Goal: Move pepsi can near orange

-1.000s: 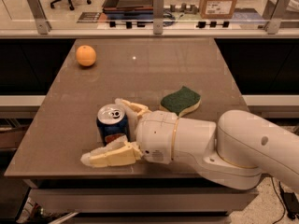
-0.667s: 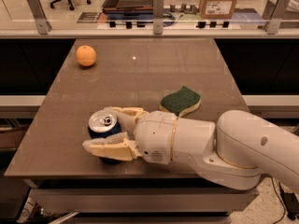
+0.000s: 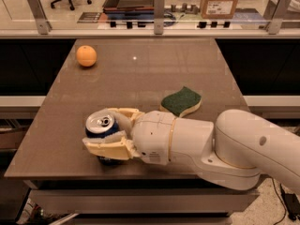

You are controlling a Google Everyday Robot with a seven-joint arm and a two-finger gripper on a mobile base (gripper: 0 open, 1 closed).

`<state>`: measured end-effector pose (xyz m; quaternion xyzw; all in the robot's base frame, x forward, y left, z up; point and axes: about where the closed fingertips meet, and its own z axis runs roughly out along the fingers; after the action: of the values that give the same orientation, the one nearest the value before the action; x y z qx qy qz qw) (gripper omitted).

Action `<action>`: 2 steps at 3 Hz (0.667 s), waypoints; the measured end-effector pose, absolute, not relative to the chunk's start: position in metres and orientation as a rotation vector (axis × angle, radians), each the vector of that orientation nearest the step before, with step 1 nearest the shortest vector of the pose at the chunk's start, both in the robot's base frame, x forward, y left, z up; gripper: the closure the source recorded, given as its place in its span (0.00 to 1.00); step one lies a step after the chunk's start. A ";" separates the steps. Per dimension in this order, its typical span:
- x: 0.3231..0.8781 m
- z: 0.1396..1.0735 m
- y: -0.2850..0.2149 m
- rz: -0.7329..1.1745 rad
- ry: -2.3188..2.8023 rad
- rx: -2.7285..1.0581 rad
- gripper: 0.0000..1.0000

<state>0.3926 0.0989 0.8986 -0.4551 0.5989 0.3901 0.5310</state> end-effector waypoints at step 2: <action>0.391 0.900 0.101 0.927 1.426 -1.093 1.00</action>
Offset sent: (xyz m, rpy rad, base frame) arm -0.0013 0.0019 0.0014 -0.0037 -0.0044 0.0026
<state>0.3913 0.1009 0.9001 -0.4579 0.5978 0.3886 0.5310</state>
